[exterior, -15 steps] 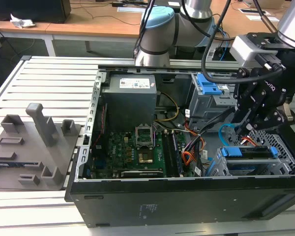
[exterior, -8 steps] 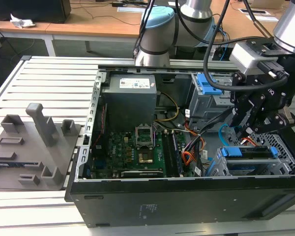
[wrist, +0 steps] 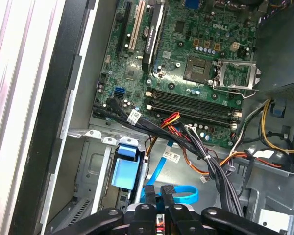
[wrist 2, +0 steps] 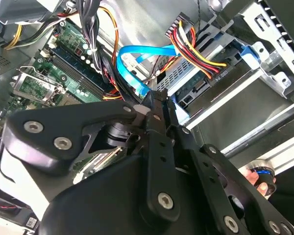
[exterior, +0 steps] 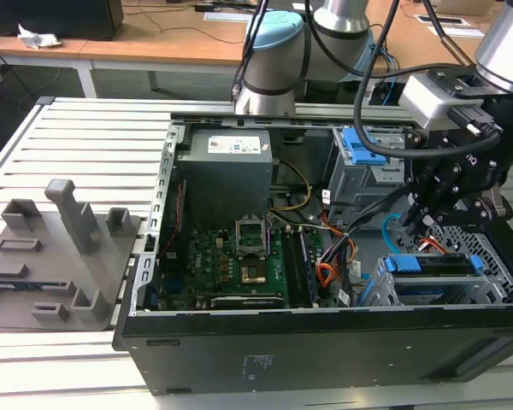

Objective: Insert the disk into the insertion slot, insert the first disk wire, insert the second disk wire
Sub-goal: 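Insert the second disk wire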

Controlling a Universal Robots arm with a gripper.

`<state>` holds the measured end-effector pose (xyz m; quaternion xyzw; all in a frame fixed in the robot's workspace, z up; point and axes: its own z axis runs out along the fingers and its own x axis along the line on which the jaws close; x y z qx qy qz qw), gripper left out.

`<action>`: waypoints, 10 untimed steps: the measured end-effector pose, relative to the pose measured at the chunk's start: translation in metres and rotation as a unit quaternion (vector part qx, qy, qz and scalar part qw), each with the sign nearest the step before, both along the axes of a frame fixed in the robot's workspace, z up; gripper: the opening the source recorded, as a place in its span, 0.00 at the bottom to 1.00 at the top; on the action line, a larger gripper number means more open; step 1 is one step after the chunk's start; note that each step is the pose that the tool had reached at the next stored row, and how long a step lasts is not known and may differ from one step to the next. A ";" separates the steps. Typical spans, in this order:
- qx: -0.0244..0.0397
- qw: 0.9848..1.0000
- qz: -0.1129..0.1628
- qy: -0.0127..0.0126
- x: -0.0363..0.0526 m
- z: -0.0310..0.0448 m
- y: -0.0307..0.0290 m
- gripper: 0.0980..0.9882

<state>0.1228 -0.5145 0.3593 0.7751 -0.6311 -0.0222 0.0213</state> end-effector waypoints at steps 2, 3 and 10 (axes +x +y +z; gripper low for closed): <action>0.000 1.000 0.000 0.000 0.0000 0.0000 0.0000 0.07; 0.000 1.000 0.000 0.000 0.0000 0.0000 0.0000 0.07; 0.000 1.000 0.000 0.000 0.0005 -0.0009 -0.0186 0.07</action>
